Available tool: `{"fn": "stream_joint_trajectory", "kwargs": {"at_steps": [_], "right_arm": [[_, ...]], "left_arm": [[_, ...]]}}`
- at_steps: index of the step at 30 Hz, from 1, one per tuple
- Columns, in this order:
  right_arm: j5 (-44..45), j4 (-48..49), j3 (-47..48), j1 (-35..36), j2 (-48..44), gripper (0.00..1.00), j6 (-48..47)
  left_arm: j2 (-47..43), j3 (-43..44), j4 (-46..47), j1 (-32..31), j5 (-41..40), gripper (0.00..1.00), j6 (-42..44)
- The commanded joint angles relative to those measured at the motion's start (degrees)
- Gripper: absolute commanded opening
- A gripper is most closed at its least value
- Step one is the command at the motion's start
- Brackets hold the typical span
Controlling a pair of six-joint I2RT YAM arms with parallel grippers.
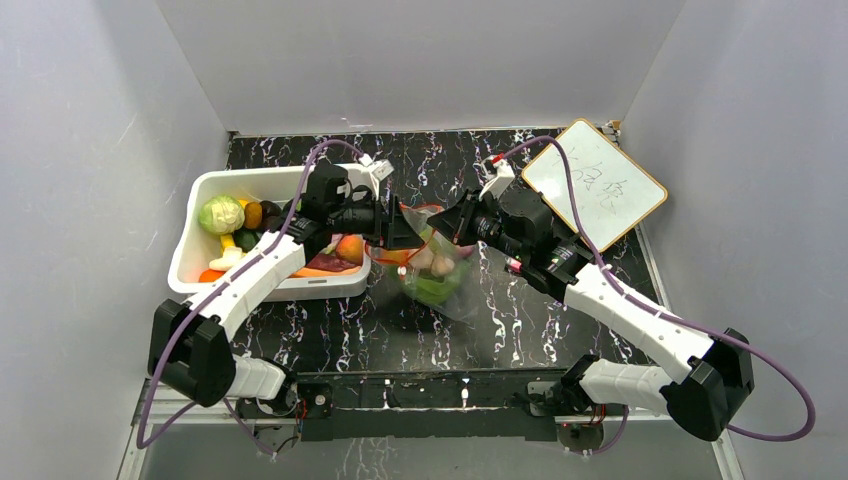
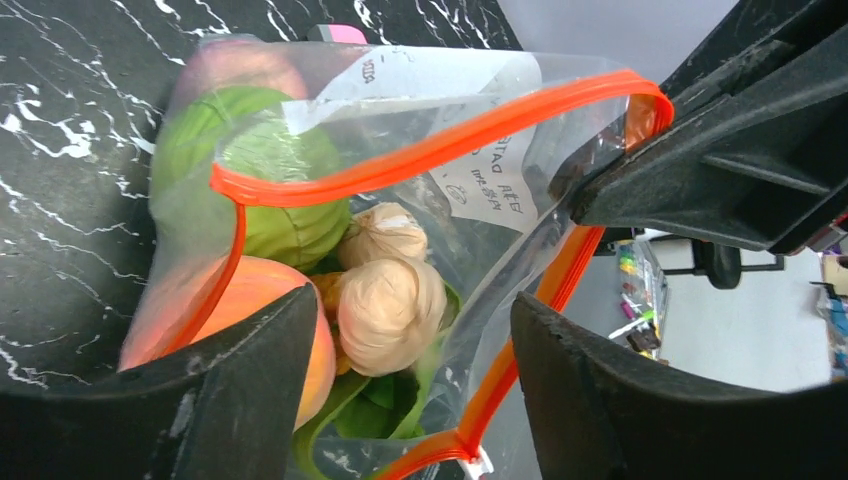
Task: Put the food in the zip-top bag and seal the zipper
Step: Place the fake vegetable in the zipper food storage bag.
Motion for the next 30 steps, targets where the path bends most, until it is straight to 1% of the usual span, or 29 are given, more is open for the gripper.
{"fn": "stream_joint_trajectory", "kwargs": {"at_steps": [1,3,7,9,11,13,15,17,19,21,22,25,28,30], "right_arm": [[0.5,6.8,2.5,0.2,-1.5,0.00,-0.3],[0.4,6.7,2.2,0.2,-1.7,0.00,-0.4],[0.4,6.4,1.6,0.3,-2.2,0.00,-0.3],[0.8,5.9,1.5,0.3,-2.9,0.00,-0.7],[1.1,5.3,1.0,0.2,-3.7,0.00,-0.9],[1.4,4.7,0.6,0.3,-4.5,0.00,-1.1],[1.8,4.0,0.3,0.2,-5.2,0.00,-1.5],[2.0,3.6,0.0,0.2,-5.7,0.00,-1.7],[2.3,3.6,-0.5,0.2,-6.4,0.00,-1.9],[2.4,3.6,-0.7,0.3,-6.6,0.00,-2.2],[2.4,3.6,-0.9,0.2,-6.7,0.00,-2.2],[2.4,3.7,-1.1,0.2,-7.0,0.00,-2.4],[2.2,3.7,-1.2,0.2,-7.2,0.00,-2.5],[2.2,3.7,-1.4,0.2,-7.4,0.00,-2.7]], "left_arm": [[-3.1,2.5,-0.7,-0.6,-4.0,0.71,2.1],[-4.3,2.6,-1.3,-0.5,-5.7,0.74,2.7],[-6.5,3.8,-2.9,-0.5,-8.5,0.75,2.7],[-7.6,6.1,-6.5,-0.5,-12.6,0.75,2.9],[-7.6,8.3,-11.7,-0.5,-19.5,0.75,5.8],[-7.5,10.1,-15.2,-0.5,-24.4,0.74,6.7],[-8.5,10.9,-16.0,-0.5,-27.4,0.74,6.8],[-10.0,11.7,-16.2,-0.4,-30.7,0.70,6.5],[-10.9,13.8,-19.5,-0.3,-37.6,0.64,5.7],[-11.5,14.4,-21.1,-0.2,-42.5,0.61,5.8],[-11.7,14.5,-21.8,-0.1,-45.7,0.61,5.9],[-11.5,15.5,-24.6,0.9,-50.9,0.62,7.0],[-10.6,16.8,-27.2,2.1,-55.7,0.65,8.6],[-10.2,16.5,-27.4,3.5,-58.1,0.67,10.0]]}}
